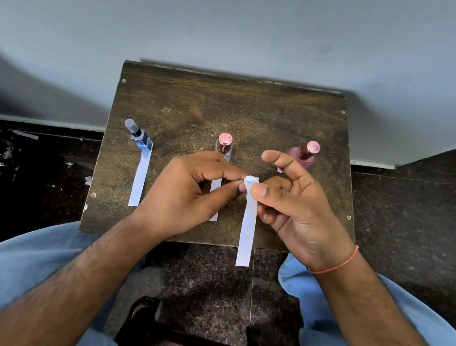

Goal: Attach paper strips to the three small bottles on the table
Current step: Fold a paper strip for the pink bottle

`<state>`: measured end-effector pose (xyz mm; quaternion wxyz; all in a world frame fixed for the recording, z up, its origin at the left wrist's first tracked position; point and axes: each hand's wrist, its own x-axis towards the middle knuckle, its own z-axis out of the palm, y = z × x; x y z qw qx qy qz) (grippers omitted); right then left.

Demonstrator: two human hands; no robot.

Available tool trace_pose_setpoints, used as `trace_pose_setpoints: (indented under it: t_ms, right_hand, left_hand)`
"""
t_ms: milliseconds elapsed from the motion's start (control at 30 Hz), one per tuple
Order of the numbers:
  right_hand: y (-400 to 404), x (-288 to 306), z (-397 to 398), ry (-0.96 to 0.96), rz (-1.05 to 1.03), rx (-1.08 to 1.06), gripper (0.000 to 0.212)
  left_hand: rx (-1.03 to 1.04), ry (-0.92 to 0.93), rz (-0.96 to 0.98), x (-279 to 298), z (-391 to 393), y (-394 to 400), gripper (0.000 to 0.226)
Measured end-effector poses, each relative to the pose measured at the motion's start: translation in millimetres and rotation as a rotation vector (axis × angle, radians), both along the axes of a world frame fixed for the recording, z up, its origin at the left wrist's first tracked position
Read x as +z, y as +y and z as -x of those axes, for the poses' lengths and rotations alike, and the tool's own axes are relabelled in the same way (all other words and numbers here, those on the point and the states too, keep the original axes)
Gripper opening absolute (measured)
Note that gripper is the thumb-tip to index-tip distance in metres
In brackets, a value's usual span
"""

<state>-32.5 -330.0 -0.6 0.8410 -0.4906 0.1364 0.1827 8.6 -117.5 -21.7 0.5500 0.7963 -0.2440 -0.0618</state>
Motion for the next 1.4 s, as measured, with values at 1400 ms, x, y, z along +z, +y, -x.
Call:
trace_pose_setpoints:
  t_ms: [1400]
  right_hand:
    - [-8.0, -5.8, -0.9, -0.324, 0.549, 0.060, 0.021]
  left_hand:
    - [-0.056, 0.719, 0.254, -4.8, -5.4, 13.4, 0.038]
